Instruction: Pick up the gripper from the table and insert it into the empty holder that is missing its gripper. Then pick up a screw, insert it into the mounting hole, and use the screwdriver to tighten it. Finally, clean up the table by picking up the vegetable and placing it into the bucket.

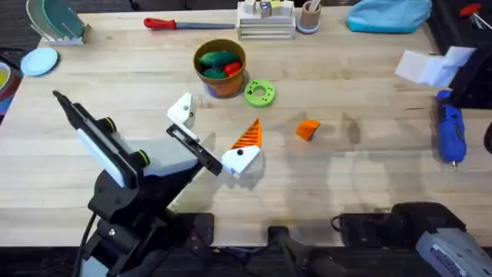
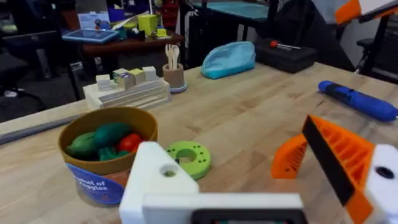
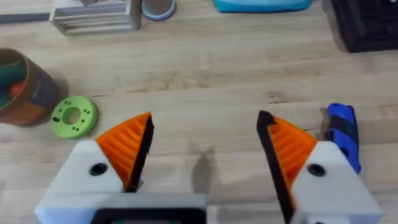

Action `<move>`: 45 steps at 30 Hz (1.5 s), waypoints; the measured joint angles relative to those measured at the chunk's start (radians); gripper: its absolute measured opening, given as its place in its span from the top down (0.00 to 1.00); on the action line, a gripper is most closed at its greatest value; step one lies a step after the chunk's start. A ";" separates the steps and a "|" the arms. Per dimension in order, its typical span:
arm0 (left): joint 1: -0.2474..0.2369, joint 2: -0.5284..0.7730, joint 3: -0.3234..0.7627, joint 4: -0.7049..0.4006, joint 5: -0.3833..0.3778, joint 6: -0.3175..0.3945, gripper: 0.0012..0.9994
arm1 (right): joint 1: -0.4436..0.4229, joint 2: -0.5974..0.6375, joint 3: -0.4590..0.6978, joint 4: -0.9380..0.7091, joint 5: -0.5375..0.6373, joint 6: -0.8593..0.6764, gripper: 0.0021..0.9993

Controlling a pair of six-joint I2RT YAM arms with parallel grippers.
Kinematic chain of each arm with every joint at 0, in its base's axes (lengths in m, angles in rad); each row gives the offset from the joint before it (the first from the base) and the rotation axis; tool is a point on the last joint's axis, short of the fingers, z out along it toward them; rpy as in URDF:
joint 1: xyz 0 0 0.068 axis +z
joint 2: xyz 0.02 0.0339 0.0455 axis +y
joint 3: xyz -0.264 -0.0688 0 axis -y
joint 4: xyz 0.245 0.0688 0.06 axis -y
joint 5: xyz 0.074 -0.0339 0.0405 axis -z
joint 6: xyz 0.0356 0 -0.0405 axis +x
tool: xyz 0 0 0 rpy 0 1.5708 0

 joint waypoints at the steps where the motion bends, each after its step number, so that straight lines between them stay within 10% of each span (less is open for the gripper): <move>1: 0.000 0.000 0.000 -0.002 0.000 0.000 0.01 | 0.000 0.000 0.000 0.000 0.000 0.000 0.01; 35: 0.000 0.000 0.000 -0.016 0.000 0.000 0.01 | 0.008 0.010 0.001 -0.123 -0.123 0.108 0.01; 45: 0.000 0.000 0.000 -0.016 0.000 0.000 0.01 | 0.333 0.203 0.002 -0.271 -0.180 0.022 0.01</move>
